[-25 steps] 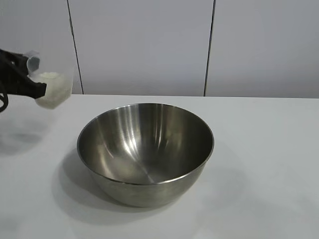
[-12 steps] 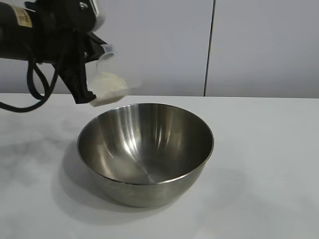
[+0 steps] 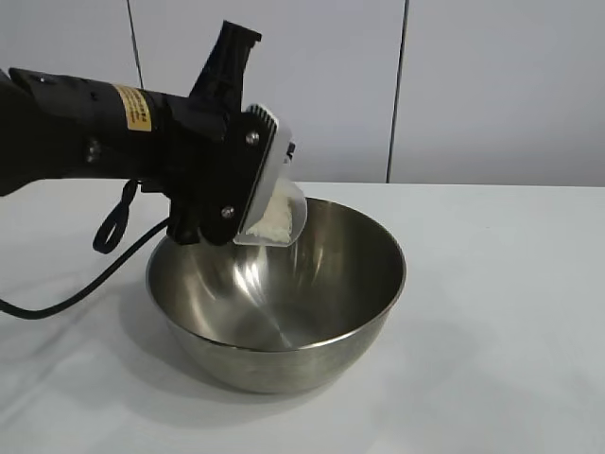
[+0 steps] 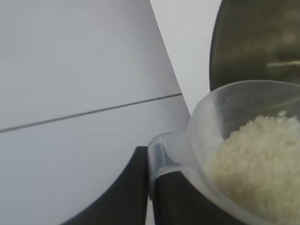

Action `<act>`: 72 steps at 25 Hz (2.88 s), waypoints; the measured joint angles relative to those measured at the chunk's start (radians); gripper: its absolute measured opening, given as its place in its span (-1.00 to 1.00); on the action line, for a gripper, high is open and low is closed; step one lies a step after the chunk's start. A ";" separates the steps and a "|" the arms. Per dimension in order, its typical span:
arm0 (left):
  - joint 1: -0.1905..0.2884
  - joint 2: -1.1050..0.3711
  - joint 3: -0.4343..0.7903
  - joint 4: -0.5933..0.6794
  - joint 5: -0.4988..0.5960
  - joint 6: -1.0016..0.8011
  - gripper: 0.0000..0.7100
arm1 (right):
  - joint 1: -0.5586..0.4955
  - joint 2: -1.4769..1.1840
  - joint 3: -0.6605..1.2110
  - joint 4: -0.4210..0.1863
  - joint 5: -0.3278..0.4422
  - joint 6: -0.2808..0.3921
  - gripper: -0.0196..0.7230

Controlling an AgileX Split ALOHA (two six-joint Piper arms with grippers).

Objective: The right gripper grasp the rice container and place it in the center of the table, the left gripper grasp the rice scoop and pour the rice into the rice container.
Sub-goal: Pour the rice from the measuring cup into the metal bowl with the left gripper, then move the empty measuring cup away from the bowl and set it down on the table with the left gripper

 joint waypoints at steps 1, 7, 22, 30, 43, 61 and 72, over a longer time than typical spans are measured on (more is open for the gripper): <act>0.000 0.006 0.000 0.019 -0.001 0.019 -0.98 | 0.000 0.000 0.000 0.000 0.000 0.000 0.92; 0.000 0.008 -0.004 0.120 -0.032 0.148 -0.98 | 0.000 0.000 0.000 0.000 0.000 0.000 0.92; 0.000 0.008 -0.004 0.050 -0.092 0.137 -0.98 | 0.000 0.000 0.000 0.000 0.000 0.000 0.92; 0.000 0.008 -0.004 0.126 -0.080 0.339 -0.98 | 0.000 0.000 0.000 0.000 0.000 0.000 0.92; 0.000 0.008 -0.023 0.171 -0.032 0.498 -0.97 | 0.000 0.000 0.000 0.000 0.000 0.000 0.92; 0.000 0.008 -0.038 0.174 -0.029 0.434 -0.97 | 0.000 0.000 0.000 0.000 0.000 0.000 0.92; -0.005 0.008 0.015 0.155 -0.381 -0.372 -0.97 | 0.000 0.000 0.000 0.000 0.000 0.000 0.92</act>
